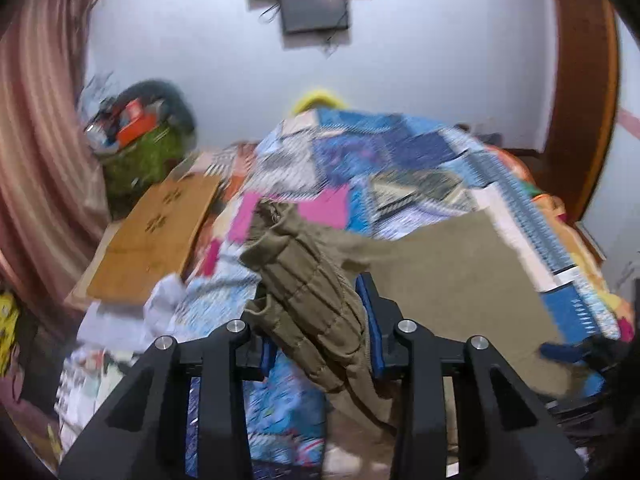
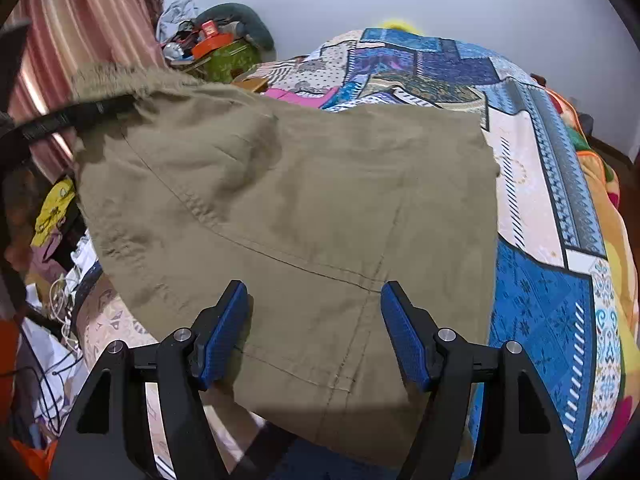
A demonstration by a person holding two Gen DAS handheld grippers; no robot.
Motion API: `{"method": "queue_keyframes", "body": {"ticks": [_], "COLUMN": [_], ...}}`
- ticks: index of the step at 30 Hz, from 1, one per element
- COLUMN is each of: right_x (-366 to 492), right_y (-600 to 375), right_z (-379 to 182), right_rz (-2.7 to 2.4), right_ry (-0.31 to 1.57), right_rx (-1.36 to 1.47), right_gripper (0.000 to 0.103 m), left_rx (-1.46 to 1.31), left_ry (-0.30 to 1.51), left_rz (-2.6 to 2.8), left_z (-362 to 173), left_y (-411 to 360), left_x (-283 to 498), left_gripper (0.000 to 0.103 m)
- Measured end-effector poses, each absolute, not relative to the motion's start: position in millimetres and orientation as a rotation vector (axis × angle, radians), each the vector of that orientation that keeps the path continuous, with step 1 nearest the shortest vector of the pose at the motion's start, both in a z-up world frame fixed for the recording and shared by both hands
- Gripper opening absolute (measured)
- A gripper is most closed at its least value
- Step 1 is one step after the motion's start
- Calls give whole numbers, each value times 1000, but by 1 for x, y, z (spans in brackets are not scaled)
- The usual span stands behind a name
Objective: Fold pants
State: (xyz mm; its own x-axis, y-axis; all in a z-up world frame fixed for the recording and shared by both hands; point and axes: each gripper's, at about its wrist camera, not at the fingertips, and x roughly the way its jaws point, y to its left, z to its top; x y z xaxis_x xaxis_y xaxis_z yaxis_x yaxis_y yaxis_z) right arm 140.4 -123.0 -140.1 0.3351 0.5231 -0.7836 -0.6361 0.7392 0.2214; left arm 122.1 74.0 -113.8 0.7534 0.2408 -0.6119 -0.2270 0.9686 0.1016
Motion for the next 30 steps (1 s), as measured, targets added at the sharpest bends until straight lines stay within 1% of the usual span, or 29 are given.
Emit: {"method": "queue_keyframes", "body": {"ticks": [7,11,16,20,25,30], "right_x": [139,140,140,141,141,141], "right_y": [-136,-153,-176,-203,-231,-253], "right_z": [-141,-141,-139,-136,-132,-133], "right_rz": [735,716,665,603,524,472], "right_ry": [965,977,971,961,948,951], "right_rx": [-92,-31,14,45,60,81], "right_gripper": [66,66,66,66,66,66], "left_rx": [62,83,85,74,105,118], "left_ry": [627,635,700,765,868,944], "left_rz": [65,-20,-134,-215,-280,-312], "left_z": [-86,-85,-102,-120,-155,-182], "left_y": [15,-15,-50,-76,-104,-117], "left_x": [135,145,159,168,171,172], "left_gripper": [32,31,26,26,26,26]}}
